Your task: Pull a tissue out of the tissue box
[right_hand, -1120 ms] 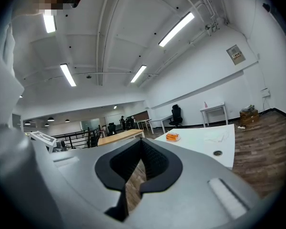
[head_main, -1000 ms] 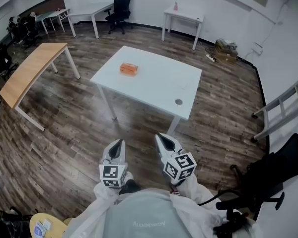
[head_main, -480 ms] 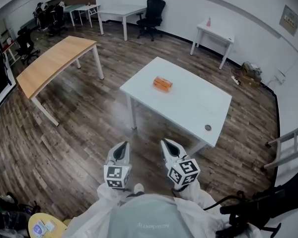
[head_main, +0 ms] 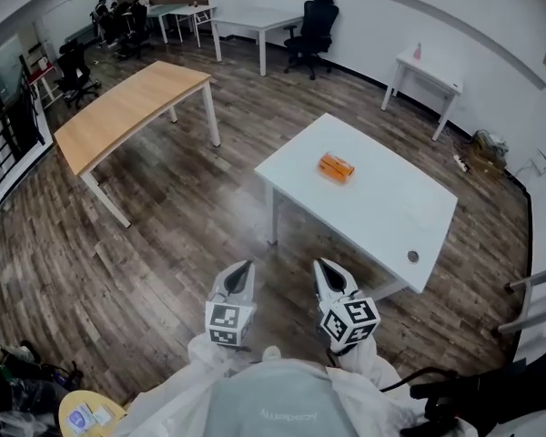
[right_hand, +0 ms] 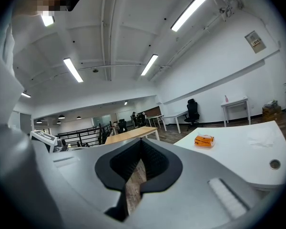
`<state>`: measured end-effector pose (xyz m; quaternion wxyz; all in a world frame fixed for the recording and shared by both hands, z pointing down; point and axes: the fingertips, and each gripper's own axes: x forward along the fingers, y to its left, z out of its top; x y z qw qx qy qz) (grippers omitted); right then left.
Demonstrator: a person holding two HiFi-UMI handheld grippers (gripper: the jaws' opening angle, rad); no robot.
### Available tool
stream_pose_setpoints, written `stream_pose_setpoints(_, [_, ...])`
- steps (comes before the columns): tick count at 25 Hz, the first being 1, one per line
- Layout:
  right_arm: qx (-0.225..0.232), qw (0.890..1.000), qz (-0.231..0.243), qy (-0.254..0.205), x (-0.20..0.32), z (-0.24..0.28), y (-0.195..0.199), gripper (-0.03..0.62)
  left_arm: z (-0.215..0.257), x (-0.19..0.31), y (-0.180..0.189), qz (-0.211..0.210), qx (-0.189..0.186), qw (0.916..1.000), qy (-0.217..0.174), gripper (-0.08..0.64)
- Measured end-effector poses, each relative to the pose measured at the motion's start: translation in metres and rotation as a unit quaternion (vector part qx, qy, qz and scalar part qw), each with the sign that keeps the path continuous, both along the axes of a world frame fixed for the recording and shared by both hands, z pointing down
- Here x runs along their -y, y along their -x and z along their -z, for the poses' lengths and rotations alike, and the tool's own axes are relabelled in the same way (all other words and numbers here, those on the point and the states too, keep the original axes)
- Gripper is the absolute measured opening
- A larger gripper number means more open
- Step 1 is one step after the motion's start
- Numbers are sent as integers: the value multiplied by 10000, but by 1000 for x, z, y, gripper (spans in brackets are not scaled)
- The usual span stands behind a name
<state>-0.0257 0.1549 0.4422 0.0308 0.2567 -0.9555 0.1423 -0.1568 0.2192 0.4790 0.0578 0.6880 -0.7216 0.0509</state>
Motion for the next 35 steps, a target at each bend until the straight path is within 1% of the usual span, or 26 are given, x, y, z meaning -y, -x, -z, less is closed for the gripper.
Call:
stream_pose_setpoints(4, [10, 10000, 3, 3, -1, -2, 14, 2, -13, -4, 16, 66, -12, 9999, 99, 0])
stream_pose_setpoints(10, [-6, 9993, -359, 39, 8, -4, 3, 2, -11, 4, 15, -161, -19, 9998, 112, 0])
stream_pose_setpoints(16, [-45, 9974, -724, 28, 25, -1, -20, 2, -5, 30, 1, -472, -42, 9989, 66, 0])
stream_pose_setpoints(23, [-127, 9942, -1057, 124, 36, -11, -45, 2, -15, 53, -19, -811, -105, 9965, 147, 0])
stream_pose_setpoints(27, [-131, 9930, -1149, 249, 50, -20, -50, 2, -22, 67, -25, -884, -114, 9957, 259, 0])
stream_pose_setpoints(32, [-142, 9937, -1060, 331, 72, -27, -44, 2, -26, 91, -20, -822, -96, 9960, 328, 0])
stream_pose_setpoints(35, [-150, 9934, -1068, 388, 88, -29, -42, 2, -23, 108, -23, -907, -61, 9953, 320, 0])
